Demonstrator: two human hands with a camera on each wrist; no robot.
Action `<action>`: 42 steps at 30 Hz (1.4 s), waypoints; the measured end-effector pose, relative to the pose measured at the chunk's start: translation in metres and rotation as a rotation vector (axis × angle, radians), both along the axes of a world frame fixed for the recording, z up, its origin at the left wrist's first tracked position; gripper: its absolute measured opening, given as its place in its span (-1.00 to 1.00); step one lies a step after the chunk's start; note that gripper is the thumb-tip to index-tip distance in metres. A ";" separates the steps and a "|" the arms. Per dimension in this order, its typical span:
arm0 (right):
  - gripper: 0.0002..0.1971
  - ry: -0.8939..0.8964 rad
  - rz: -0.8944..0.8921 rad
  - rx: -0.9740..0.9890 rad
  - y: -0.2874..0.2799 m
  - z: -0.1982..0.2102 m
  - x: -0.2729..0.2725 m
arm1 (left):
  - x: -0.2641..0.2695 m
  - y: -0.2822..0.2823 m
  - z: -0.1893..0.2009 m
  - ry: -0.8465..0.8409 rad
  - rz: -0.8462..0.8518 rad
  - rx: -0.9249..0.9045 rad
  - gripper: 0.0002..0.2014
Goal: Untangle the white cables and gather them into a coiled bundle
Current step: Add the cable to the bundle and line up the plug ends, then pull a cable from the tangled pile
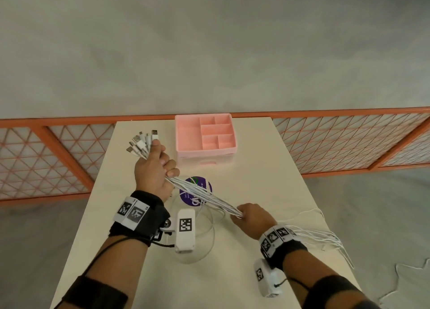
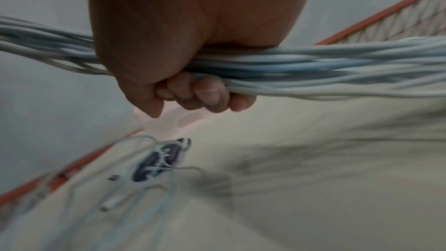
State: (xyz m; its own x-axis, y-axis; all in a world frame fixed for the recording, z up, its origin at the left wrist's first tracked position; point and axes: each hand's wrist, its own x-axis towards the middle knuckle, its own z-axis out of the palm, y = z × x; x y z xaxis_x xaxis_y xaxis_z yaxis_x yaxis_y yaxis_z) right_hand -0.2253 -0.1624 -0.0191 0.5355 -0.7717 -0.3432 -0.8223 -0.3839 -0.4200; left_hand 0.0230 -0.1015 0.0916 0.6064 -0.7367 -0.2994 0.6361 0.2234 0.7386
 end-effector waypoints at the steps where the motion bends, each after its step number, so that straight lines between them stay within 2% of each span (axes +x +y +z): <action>1: -0.76 0.062 -0.014 -0.016 -0.002 -0.006 -0.014 | 0.005 0.000 -0.003 0.006 0.012 0.003 -0.70; 7: -0.82 0.271 -0.095 -0.036 -0.018 -0.026 -0.090 | 0.021 0.000 -0.015 0.021 0.041 -0.001 -0.70; 10: -0.77 0.417 -0.234 -0.079 -0.042 -0.024 -0.146 | 0.036 0.004 -0.016 0.068 0.063 -0.028 -0.68; 12: -0.74 0.452 -0.373 -0.168 -0.060 -0.016 -0.177 | 0.042 0.007 -0.017 0.076 0.061 -0.037 -0.67; 15: -0.76 0.377 -0.516 -0.296 -0.071 -0.001 -0.184 | 0.035 0.009 -0.021 0.064 0.004 -0.009 -0.68; 16: -0.80 0.366 -0.516 -0.304 -0.071 0.001 -0.181 | 0.031 0.009 -0.022 0.050 -0.024 0.005 -0.68; 18: -0.87 0.479 -0.408 -0.190 -0.066 -0.004 -0.174 | 0.025 0.010 -0.021 0.002 -0.077 0.026 -0.68; 21: -0.54 0.605 -0.236 0.110 -0.050 -0.024 -0.160 | 0.016 0.014 -0.018 -0.060 -0.144 0.049 -0.68; 25: -0.18 0.541 -0.109 0.259 -0.044 -0.018 -0.113 | -0.003 0.021 -0.022 -0.139 -0.247 0.100 -0.68; 27: -0.16 0.426 -0.067 0.306 -0.047 0.003 -0.077 | -0.011 0.024 -0.027 -0.171 -0.288 0.124 -0.69; 28: -0.22 0.294 -0.055 0.318 -0.049 0.016 -0.057 | -0.015 0.026 -0.029 -0.188 -0.309 0.131 -0.69; 30: -0.39 -0.093 -0.055 0.330 -0.044 0.045 -0.015 | -0.020 0.028 -0.031 -0.222 -0.356 0.136 -0.69; 32: -0.51 -0.455 -0.065 0.256 -0.032 0.074 0.029 | -0.026 0.030 -0.029 -0.259 -0.402 0.137 -0.69; 35: -0.56 -0.770 -0.011 0.220 -0.005 0.111 0.084 | -0.036 0.033 -0.022 -0.308 -0.449 0.140 -0.70; 37: -0.63 -0.836 0.040 0.210 0.009 0.123 0.108 | -0.041 0.035 -0.018 -0.346 -0.485 0.139 -0.72; 42: -0.69 -0.745 0.099 0.044 0.025 0.129 0.133 | -0.039 0.045 -0.019 -0.471 -0.509 0.171 -0.63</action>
State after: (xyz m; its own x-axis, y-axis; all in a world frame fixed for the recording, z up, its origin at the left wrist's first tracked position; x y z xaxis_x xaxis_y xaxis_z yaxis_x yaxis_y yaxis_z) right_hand -0.0922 -0.1376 0.1099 0.7040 -0.7020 0.1081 -0.2770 -0.4114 -0.8683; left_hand -0.0163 -0.0567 0.0723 0.2928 -0.9289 -0.2268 0.2348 -0.1601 0.9588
